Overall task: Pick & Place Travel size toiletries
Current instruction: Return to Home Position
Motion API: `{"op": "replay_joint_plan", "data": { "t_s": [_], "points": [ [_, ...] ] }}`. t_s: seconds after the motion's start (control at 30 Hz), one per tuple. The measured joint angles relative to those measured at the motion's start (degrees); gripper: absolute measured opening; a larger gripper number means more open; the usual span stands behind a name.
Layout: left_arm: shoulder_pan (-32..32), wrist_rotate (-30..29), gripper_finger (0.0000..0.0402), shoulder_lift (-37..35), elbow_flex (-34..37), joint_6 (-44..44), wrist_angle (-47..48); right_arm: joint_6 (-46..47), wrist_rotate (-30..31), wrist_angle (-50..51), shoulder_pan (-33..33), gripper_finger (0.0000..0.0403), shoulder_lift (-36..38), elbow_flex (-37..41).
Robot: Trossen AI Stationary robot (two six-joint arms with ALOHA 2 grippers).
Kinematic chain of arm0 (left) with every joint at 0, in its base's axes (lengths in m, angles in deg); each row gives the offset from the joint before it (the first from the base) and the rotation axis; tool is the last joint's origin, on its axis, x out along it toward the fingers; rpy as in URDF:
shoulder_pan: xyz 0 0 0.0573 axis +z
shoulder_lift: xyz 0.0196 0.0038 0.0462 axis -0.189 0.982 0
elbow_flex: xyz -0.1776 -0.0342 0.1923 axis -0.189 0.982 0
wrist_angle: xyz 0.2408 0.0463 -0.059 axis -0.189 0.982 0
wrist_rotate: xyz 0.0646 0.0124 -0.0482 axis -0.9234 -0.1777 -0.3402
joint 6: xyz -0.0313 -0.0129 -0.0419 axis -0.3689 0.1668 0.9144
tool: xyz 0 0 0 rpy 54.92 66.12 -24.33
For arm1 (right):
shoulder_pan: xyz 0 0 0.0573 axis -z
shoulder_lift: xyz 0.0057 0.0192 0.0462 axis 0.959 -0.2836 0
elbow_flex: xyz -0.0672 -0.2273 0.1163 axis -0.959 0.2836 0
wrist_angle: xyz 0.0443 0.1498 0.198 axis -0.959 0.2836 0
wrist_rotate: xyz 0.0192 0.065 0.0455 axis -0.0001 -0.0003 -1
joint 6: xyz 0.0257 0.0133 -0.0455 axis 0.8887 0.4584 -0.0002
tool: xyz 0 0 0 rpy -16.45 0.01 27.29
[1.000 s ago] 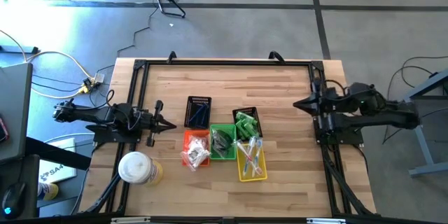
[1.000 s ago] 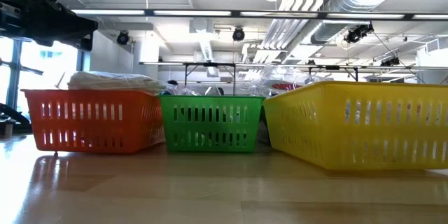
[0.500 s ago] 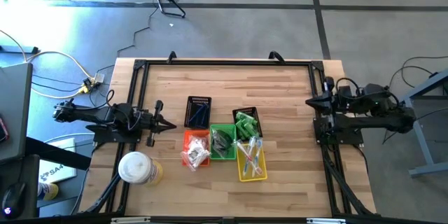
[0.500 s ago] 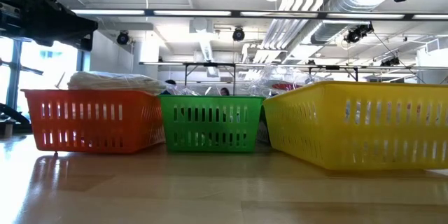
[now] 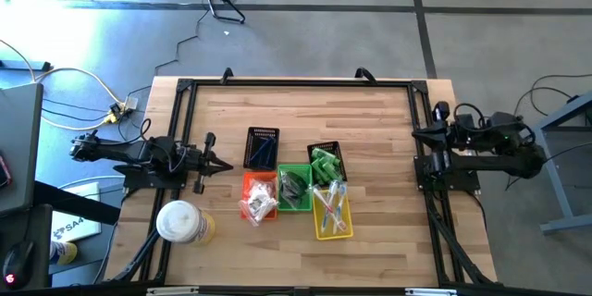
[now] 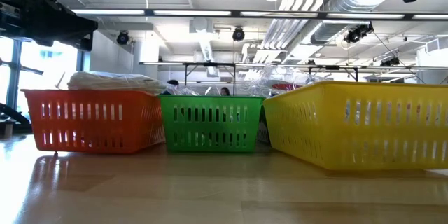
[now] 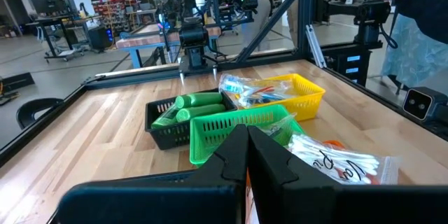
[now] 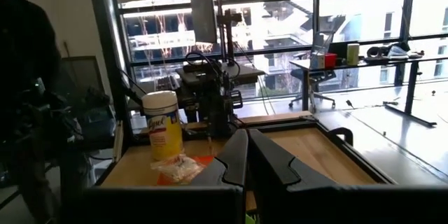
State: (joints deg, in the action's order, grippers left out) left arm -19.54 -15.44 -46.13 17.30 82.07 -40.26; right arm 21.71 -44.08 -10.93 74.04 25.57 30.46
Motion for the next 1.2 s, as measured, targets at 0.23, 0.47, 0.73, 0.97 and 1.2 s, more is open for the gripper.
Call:
{"op": "replay_joint_plan", "data": {
  "t_s": [0.23, 0.47, 0.73, 0.97, 1.2],
  "points": [
    [0.0, 0.0, 0.0003, 0.0, 0.0, 0.0, 0.0, 0.5, 0.9, -3.1, 0.0, 0.0005, 0.1, 4.3],
    [0.0, 0.0, 0.0003, 0.0, 0.0, 0.0, 0.0, 2.1, 2.1, -13.3, 0.0, 0.0005, 0.2, 13.6],
    [0.0, 0.0, 0.0003, 0.0, 0.0, 0.0, 0.0, 3.7, 2.2, -27.5, 0.0, 0.0005, 0.2, 26.7],
    [0.0, 0.0, 0.0003, 0.0, 0.0, 0.0, 0.0, 3.7, 2.2, -34.9, 0.0, 0.0005, 0.1, 33.0],
    [0.0, 0.0, 0.0003, 0.0, 0.0, 0.0, 0.0, 1.5, 2.2, -29.8, 0.0, 0.0005, -0.2, 33.1]
  ]
}}
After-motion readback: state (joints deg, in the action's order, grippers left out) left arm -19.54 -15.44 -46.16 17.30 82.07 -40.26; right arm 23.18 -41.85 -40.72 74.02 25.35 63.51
